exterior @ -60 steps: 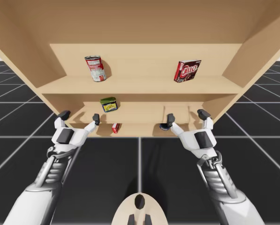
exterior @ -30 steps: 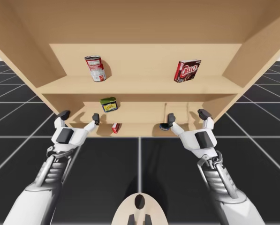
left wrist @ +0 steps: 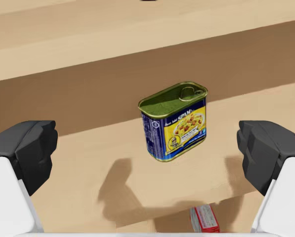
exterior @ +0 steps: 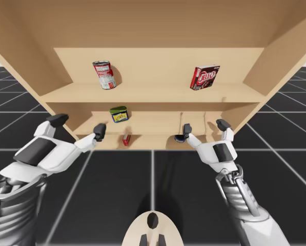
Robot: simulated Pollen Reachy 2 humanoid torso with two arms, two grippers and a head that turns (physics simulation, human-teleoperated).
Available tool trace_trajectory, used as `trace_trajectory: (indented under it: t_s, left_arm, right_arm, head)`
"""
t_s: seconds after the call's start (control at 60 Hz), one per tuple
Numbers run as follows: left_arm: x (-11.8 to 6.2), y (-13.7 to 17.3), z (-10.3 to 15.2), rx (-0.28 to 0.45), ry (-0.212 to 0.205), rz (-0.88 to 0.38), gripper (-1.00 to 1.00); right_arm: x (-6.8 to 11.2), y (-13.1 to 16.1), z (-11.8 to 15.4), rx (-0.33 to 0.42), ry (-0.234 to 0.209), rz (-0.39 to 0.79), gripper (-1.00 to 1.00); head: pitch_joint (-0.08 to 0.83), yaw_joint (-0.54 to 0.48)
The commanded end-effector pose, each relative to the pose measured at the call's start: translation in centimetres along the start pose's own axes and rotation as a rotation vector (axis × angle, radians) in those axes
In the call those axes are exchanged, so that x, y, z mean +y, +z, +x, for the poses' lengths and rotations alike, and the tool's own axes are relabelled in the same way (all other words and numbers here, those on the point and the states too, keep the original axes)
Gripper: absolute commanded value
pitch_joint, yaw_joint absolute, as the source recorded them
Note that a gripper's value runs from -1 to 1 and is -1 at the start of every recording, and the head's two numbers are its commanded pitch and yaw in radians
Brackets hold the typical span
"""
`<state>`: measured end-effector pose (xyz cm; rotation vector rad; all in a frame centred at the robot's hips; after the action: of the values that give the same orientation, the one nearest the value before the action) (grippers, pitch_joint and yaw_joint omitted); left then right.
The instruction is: Look through the shelves, find the red soup can, and take it.
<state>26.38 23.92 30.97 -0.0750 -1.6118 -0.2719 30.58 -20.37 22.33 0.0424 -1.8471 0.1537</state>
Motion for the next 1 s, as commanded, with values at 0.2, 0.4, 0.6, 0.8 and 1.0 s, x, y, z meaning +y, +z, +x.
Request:
trace_trajectory:
  t_s: [0.2, 0.4, 0.6, 0.8, 1.0]
  left_arm:
    - [-0.2, -0.6, 6.4, -0.027, 0.069, -0.099, -1.0]
    - [0.4, -4.4, 7.5, -0.007, 0.116, -0.089, -1.0]
    - [0.7, -9.1, 7.5, 0.024, 0.193, -0.077, -1.0]
    - [0.1, -13.6, 7.5, 0.028, 0.218, -0.019, -1.0]
    - [-0.2, -16.5, 7.6, 0.029, 0.207, 0.071, -1.0]
  right_arm:
    - [0.2, 0.0, 0.0, 0.002, -0.018, -0.004, -1.0]
    - [0.2, 0.0, -0.1, 0.002, -0.02, -0.005, -1.0]
    - [0.1, 0.0, 0.0, 0.001, -0.024, -0.008, -1.0]
    - [0.0, 0.0, 0.1, -0.001, -0.028, -0.009, -1.0]
    - [-0.2, 0.0, 0.2, -0.003, -0.032, -0.012, -1.0]
  head:
    - [0.145, 0.28]
    - [0.15, 0.28]
    - [0.151, 0.29]
    - [0.157, 0.28]
    - [0.163, 0.28]
